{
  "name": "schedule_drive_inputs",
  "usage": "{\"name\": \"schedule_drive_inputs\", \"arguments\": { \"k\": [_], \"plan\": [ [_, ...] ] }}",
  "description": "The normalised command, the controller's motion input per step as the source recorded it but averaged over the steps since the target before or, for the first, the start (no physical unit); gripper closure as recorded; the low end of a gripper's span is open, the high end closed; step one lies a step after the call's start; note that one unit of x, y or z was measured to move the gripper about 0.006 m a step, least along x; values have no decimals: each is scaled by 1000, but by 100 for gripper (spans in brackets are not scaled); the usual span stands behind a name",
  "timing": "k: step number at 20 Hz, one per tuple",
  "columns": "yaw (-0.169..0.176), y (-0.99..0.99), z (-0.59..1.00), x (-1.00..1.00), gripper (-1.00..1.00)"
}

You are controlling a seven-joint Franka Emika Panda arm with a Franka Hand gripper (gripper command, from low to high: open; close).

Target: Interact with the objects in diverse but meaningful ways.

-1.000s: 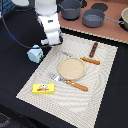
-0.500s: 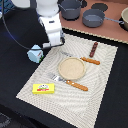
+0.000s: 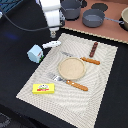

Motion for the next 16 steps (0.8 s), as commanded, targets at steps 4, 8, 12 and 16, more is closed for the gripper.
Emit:
{"name": "schedule_drive_inputs", "arguments": {
  "k": [4,8,12,16],
  "plan": [
    [-122,-627,367,109,-100],
    [-85,-750,155,80,-100],
    [-97,-717,13,64,-100],
    [-87,-606,-26,123,-100]
  ]
}}
